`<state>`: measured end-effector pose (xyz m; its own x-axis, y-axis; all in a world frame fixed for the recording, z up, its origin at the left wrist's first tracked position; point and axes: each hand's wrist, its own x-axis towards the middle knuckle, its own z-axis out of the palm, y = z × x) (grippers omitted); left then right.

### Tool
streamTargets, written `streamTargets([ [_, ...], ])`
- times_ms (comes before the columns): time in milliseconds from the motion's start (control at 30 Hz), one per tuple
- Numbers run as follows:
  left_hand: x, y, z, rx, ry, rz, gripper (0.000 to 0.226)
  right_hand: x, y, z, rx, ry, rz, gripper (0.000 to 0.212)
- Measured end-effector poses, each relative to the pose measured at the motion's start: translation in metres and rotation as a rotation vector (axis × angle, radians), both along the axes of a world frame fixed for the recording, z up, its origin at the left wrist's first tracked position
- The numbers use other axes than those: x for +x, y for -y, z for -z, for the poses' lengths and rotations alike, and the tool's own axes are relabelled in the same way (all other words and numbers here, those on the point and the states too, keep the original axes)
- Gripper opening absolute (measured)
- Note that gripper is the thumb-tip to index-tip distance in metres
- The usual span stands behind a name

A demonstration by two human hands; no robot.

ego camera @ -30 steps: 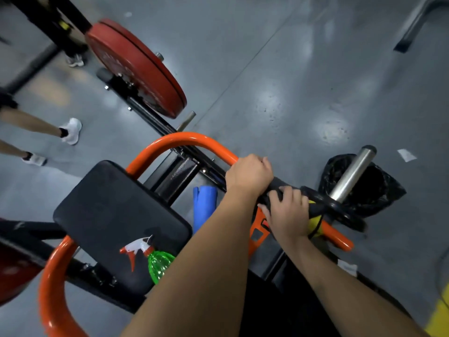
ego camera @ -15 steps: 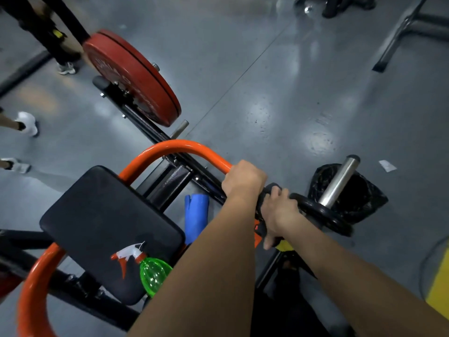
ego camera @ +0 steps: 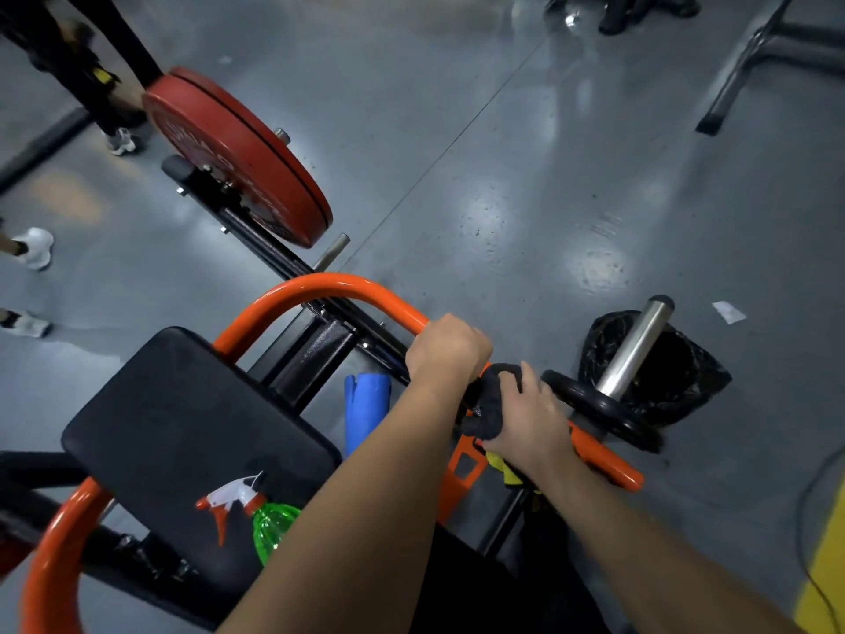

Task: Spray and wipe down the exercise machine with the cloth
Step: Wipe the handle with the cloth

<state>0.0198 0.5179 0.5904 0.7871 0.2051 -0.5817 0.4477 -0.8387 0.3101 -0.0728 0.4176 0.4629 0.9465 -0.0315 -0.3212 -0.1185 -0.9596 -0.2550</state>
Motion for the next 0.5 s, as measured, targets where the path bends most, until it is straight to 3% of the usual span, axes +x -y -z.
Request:
streamTargets([
  [67,0.0,0.001,0.001,0.012,0.006,-0.004,0.035,-0.021,-0.018,0.013,-0.08,0.203,0.03,0.053],
  [167,0.0,0.001,0.002,0.012,0.016,-0.024,0.037,-0.034,-0.051,0.029,-0.14,0.387,0.068,0.043],
  [333,0.002,0.001,0.008,0.006,0.012,-0.027,0.036,-0.003,-0.072,0.028,-0.046,0.285,0.258,0.035],
  [433,0.001,0.0,0.003,0.002,0.002,-0.001,0.037,-0.002,-0.052,0.024,0.058,0.345,0.151,0.04],
  [500,0.002,-0.001,0.0,0.004,-0.007,0.029,0.038,0.006,-0.029,0.01,0.169,0.252,0.087,0.051],
])
